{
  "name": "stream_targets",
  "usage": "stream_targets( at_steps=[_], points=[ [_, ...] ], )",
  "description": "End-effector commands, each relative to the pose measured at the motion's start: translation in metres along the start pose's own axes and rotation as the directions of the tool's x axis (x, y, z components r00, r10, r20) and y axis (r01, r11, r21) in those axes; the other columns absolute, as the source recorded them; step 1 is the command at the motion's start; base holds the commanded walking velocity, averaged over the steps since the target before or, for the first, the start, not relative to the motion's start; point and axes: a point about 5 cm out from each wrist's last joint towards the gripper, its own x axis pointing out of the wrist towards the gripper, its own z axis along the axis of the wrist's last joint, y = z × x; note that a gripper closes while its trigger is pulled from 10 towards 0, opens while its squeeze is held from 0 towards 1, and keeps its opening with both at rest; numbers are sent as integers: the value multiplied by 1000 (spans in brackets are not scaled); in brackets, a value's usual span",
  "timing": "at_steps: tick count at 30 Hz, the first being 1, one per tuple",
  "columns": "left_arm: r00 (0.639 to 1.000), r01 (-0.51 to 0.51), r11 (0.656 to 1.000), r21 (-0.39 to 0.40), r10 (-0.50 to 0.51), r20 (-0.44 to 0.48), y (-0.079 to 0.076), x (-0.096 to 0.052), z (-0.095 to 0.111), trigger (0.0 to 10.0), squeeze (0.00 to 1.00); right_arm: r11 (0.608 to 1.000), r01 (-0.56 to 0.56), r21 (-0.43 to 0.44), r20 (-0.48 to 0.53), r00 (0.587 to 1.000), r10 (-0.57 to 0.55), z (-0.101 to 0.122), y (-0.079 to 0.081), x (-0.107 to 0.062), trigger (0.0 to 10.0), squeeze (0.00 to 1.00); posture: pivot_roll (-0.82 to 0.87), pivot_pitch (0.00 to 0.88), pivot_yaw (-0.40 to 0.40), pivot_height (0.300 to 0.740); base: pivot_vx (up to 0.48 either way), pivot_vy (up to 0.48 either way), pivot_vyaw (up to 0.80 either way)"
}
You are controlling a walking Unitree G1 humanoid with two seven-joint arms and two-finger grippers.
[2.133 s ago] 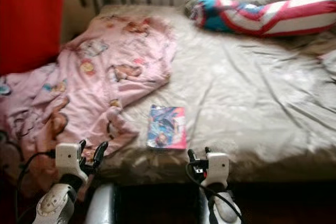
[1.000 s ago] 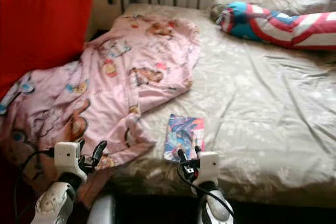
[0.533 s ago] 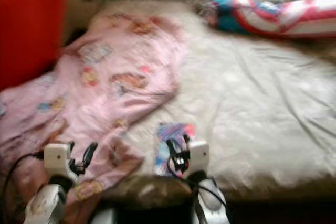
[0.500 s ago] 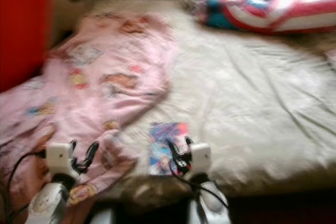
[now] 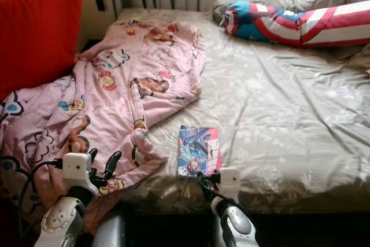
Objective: Clean up the room
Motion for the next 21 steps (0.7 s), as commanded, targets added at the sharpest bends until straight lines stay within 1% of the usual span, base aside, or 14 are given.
stream_targets(
  at_steps=[1, 2, 4, 6, 7, 8, 9, 10, 15, 16, 17, 18, 21],
  points=[
    [999, 31, 1000, 5, -31, 7, -5, 6, 3, 10000, 0, 1000, 8, 11, 27, 1000, -9, 10, 2, 7, 10000, 0, 12, 106, -42, 562, 0, 0, 0],
    [999, 31, 1000, 5, -31, 7, -5, 6, 3, 10000, 0, 1000, 8, 11, 27, 1000, -9, 10, 2, 7, 10000, 0, 12, 106, -42, 562, 0, 0, 0],
    [999, 38, 999, 5, -38, 12, -6, 8, 5, 10000, 0, 998, 36, 42, 41, 998, -38, 15, 1, 12, 10000, 0, 12, 117, -36, 562, 0, 0, 0],
    [999, 39, 999, 5, -39, 12, -6, 8, 5, 10000, 0, 998, 43, 48, 43, 998, -45, 16, 0, 12, 10000, 0, 12, 117, -36, 562, 0, 0, 0],
    [999, 43, 999, 5, -43, 14, -7, 8, 6, 10000, 0, 995, 59, 84, 54, 997, -63, 19, -2, 14, 10000, 0, 15, 125, -33, 562, 0, 0, 0],
    [999, 45, 999, 5, -45, 14, -7, 8, 6, 10000, 0, 993, 60, 102, 57, 996, -66, 20, -2, 15, 10000, 0, 16, 129, -31, 562, 0, 0, 0],
    [999, 47, 999, 5, -47, 13, -7, 7, 6, 10000, 0, 992, 60, 113, 59, 996, -67, 21, -2, 16, 10000, 51, 17, 131, -30, 562, 0, 0, 0],
    [999, 53, 999, 8, -53, 9, -8, 6, 5, 10000, 0, 990, 59, 130, 60, 996, -68, 24, -2, 18, 10000, 1000, 22, 138, -28, 562, 0, 0, 0],
    [999, 53, 998, 18, -53, -1, -6, 2, 4, 10000, 0, 984, 73, 160, 80, 993, -86, 33, -4, 22, 10000, 1000, 37, 155, -19, 562, 0, 0, 0],
    [999, 52, 998, 22, -51, -6, -4, -2, 4, 10000, 0, 978, 83, 192, 87, 991, -101, 36, -4, 24, 10000, 871, 40, 162, -16, 562, 0, 0, 0],
    [999, 52, 998, 24, -52, -8, -3, -3, 4, 10000, 0, 975, 86, 205, 87, 991, -106, 37, -4, 25, 10000, 0, 42, 166, -14, 562, 0, 0, 0],
    [999, 52, 998, 26, -52, -14, -3, -4, 4, 10000, 0, 969, 91, 228, 89, 990, -114, 38, -4, 26, 10000, 0, 43, 167, -13, 562, 0, 0, 0],
    [998, 52, 998, 29, -51, -24, -2, -8, 2, 10000, 0, 964, 94, 248, 91, 989, -119, 39, -3, 27, 10000, 0, 51, 179, -7, 562, 0, 0, 0]
  ],
)
